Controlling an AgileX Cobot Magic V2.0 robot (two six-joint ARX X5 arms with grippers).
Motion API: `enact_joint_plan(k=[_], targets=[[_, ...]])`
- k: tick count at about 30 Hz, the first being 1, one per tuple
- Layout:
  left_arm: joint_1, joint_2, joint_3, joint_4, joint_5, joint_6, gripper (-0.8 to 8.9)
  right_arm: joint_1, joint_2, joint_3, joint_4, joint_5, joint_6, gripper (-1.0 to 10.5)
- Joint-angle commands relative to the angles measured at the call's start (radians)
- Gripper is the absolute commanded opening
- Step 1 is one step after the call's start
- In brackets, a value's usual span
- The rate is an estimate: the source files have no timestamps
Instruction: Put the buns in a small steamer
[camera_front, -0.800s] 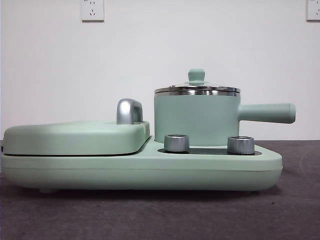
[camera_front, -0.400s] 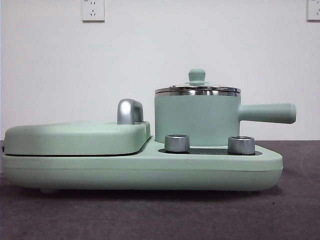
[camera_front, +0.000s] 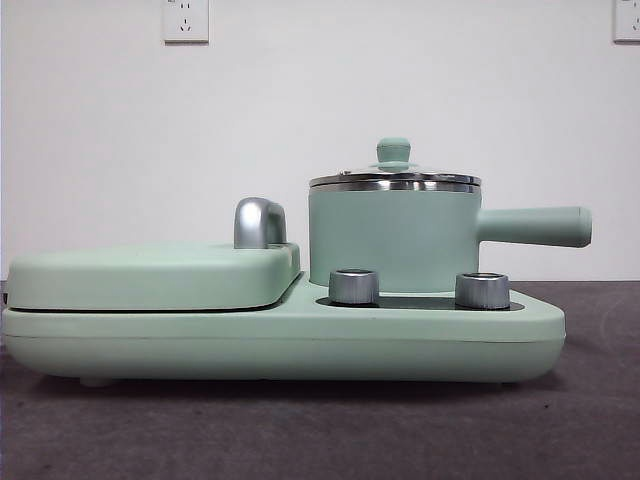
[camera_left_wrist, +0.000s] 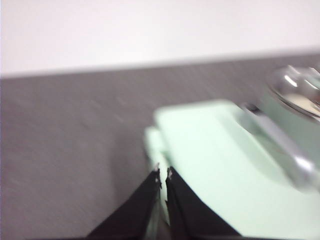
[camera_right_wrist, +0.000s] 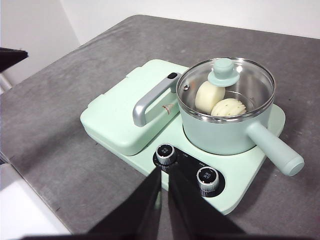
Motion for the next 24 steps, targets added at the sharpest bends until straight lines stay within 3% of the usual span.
enact_joint_plan(k=[1,8,24], targets=[[0.047,-0.072,-0.178,0.196,0.006,0.006,0.21,0.010,0.003,0.008,0.014,0.000,-0.011,0.2],[0.108,-0.230,-0.384,0.262,0.005,-0.020,0.21,0.010,0.003,0.008,0.014,0.000,-0.011,0.2],[0.151,-0.275,-0.449,0.259,0.006,-0.002,0.21,0.010,0.003,0.008,0.018,0.000,-0.011,0.2]])
